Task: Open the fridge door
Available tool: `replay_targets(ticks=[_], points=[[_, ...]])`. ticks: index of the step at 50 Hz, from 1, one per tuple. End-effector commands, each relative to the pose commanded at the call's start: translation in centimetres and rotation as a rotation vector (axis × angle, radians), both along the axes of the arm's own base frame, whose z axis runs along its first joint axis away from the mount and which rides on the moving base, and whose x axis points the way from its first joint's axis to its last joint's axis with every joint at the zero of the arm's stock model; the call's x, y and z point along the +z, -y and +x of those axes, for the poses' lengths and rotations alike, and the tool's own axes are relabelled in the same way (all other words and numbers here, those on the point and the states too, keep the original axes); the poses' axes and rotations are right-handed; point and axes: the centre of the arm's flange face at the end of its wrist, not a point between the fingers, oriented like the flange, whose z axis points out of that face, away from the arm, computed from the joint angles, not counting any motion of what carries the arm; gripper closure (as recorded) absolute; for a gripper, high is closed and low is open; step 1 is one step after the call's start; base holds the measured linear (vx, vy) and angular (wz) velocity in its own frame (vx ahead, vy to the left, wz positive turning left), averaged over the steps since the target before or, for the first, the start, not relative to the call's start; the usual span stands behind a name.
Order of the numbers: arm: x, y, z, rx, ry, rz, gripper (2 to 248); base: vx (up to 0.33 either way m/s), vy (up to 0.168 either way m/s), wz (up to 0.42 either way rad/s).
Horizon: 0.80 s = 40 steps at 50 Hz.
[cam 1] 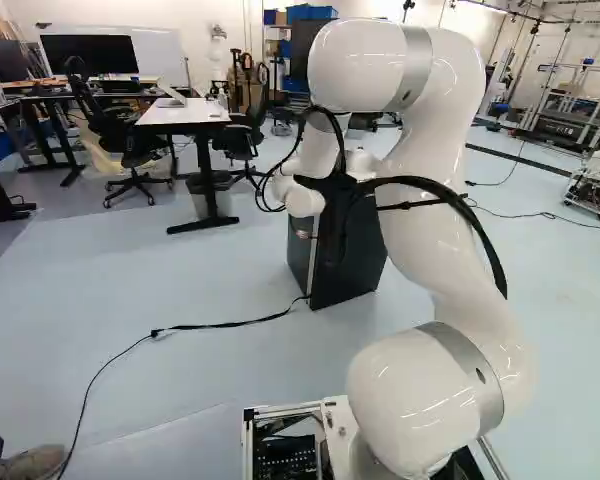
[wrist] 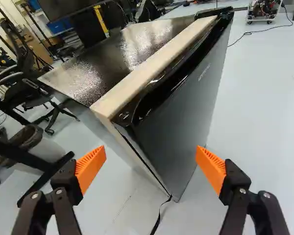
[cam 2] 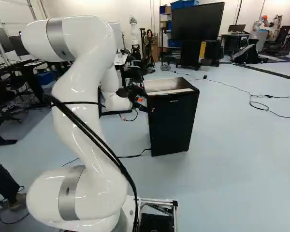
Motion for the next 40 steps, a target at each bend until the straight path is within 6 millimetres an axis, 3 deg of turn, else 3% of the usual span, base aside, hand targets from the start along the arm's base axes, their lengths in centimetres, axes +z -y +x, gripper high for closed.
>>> replay_targets(ticks=[40], points=[[-0.1,1.8,0.8,-0.035,0.007,0.001,3,0.000,0.000,0.000]])
